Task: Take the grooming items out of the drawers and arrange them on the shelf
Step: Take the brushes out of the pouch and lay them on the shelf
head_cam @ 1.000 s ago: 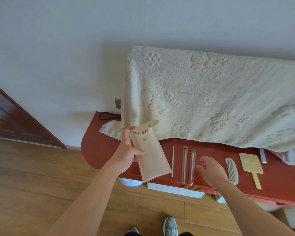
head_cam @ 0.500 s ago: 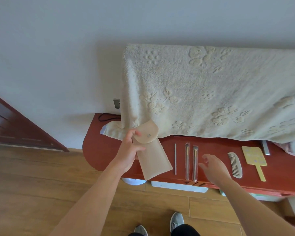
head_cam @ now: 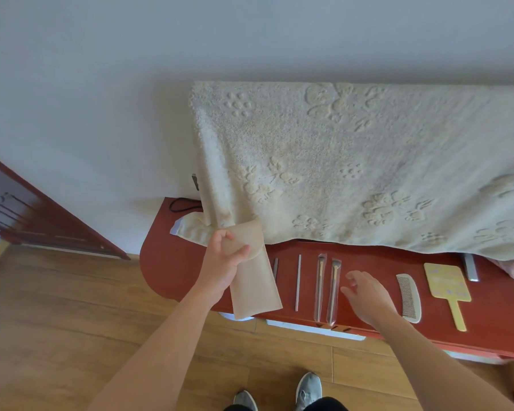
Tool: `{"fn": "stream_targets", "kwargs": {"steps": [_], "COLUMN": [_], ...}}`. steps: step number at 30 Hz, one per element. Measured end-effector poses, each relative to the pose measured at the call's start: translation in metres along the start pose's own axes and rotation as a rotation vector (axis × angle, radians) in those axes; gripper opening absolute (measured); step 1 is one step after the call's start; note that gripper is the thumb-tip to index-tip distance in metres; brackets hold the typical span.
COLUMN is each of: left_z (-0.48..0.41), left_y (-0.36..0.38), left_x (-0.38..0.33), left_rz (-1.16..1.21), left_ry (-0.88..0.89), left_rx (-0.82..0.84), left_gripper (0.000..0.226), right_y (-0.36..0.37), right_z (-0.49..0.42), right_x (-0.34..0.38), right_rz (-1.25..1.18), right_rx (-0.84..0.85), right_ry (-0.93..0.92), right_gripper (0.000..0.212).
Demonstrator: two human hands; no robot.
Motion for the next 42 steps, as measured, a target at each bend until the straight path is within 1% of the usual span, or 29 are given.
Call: {"fn": "stream_targets", "kwargs": {"steps": [3, 7, 10, 13, 18, 22, 29, 35, 42], "left_z": [-0.004, -0.011, -0.018, -0.026, -0.045, -0.064, -0.081, -0.088, -0.092], "left_y": [-0.001, -0.001, 0.0, 0.003, 0.007, 0.012, 0.021, 0.021, 0.021], "left_x": [0.016, 0.042, 0.061, 0.076, 0.087, 0.092, 0.104, 0.107, 0.107], "left_rz": [-0.067, -0.161, -0.255, -0.326, -0.464, -0.493, -0.512, -0.517, -0.477], "left_ry": [-0.031, -0.078, -0.11, -0.115, -0.119, -0.109, -0.117, -0.112, -0.129], "left_rx": [-0.026, -0.061, -0.036, -0.003, 0.012, 0.041, 0.095, 0.059, 0.1], "left_gripper": [0.033, 0.022, 0.023, 0.027, 0.029, 0.029, 0.027, 0.026, 0.029], "right_y": [0.004, 0.01, 0.014, 0.014, 0.016, 0.021, 0.029, 0.029, 0.029], "right_z": [-0.005, -0.01, -0.011, -0.012, -0.009, -0.01, -0.013, -0.013, -0.012], "right_x": [-0.002, -0.004, -0.001, -0.004, -0.019, -0.023, -0.03, -0.03, -0.03], "right_rz": [-0.005, -0.005, 0.02, 0.091, 0.221, 0.31, 0.316, 0.296, 0.279], "right_rx": [0.026, 0.045, 0.044, 0.048, 0.107, 0.131, 0.201, 0.194, 0.192], "right_ry": [-0.015, -0.024, -0.041, -0.001, 0.092, 0.088, 0.101, 0.117, 0.128], "right_gripper": [0.034, 0.033, 0.035, 0.042, 0.06, 0.073, 0.089, 0.089, 0.088]}}
Point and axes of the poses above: each hand's wrist, its own z-axis away from the middle knuckle, its own y-axis out of the palm, x = y × z, the point moved 9 cm from there along -z, towards the middle knuckle, and after that the axes turned 8 degrees about -z, right-handed, at the moved point
